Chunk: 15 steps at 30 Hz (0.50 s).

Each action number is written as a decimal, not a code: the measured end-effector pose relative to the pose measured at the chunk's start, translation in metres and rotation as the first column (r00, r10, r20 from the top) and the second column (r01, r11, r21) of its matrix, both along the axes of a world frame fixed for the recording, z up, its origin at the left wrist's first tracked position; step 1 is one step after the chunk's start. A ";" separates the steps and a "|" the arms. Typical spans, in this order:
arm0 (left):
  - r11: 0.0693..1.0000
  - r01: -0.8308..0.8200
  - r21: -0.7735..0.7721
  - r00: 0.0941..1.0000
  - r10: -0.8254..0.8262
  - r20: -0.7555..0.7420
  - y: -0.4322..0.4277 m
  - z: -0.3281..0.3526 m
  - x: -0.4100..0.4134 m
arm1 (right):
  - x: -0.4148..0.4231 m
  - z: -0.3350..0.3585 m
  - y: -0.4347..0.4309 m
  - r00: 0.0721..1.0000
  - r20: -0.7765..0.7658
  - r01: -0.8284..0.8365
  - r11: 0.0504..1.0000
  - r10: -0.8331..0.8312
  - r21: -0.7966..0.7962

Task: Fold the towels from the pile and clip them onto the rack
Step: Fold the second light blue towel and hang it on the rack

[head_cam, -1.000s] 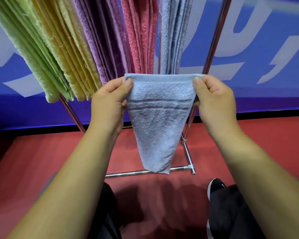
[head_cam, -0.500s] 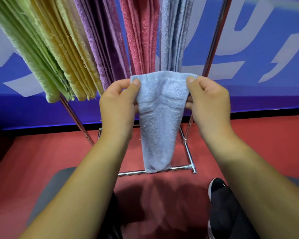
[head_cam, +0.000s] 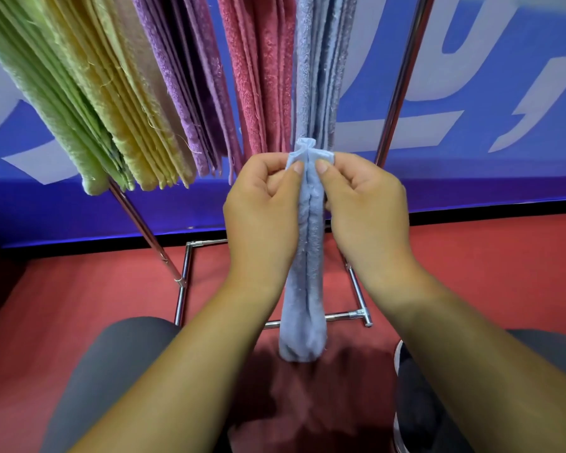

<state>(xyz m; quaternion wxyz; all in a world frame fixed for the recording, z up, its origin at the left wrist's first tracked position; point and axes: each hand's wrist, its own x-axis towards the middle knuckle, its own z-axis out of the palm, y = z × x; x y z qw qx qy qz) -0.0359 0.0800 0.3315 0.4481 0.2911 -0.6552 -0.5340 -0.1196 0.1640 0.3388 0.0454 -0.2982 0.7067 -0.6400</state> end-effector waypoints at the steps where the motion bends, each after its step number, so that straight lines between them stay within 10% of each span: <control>1: 1.000 0.002 -0.015 1.000 -0.002 0.010 0.003 0.000 0.000 | 0.001 0.000 0.001 1.000 0.005 0.002 1.000 -0.002 0.002; 15: 0.994 0.094 -0.057 0.996 -0.094 0.004 0.001 -0.002 -0.001 | -0.004 -0.008 0.003 0.990 0.033 -0.136 0.991 0.136 0.007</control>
